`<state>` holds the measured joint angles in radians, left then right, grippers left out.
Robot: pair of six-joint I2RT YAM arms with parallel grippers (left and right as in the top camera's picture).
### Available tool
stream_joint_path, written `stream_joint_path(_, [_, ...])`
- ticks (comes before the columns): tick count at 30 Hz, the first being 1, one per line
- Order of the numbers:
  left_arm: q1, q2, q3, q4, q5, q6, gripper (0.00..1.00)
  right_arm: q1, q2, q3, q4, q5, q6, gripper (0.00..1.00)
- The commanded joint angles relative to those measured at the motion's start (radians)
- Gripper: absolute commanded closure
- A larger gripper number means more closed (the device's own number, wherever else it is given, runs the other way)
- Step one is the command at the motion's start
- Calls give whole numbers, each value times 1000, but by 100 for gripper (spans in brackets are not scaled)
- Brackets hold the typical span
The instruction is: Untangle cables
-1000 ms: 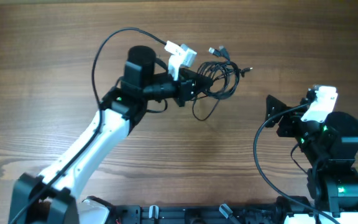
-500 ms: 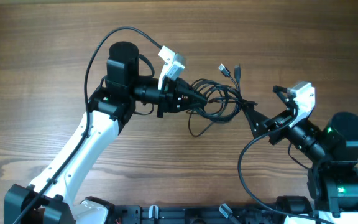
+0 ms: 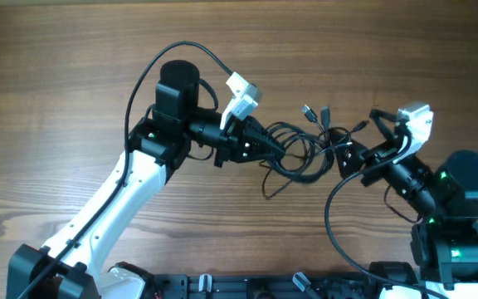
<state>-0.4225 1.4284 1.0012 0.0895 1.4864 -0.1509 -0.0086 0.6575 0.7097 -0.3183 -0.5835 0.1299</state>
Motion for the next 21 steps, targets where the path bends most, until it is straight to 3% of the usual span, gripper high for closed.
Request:
stream_joint_path(1, [22,-24,2,4,-66,9,96,-1,-2,11,-6,-194,-56,1])
stream_joint_path(4, [21,-24,2,4,-67,8,96,-1,-2,11,31,-290,-60,1])
stream_joint_path(9, [4,-24,2,7,22,-18,96,-2,-2,11,128,-223,-25,1])
stream_joint_path(13, [-19,-24,2,8,39,-17,96,-2,-2,11,102,80,46,2])
stream_joint_path(15, [-19,-26,2,8,39,-17,96,-2,-2,11,36,326,89,1])
stream_joint_path(21, [37,-30,2,15,-15,-18,96,-2,-2,11,-123,674,105,0])
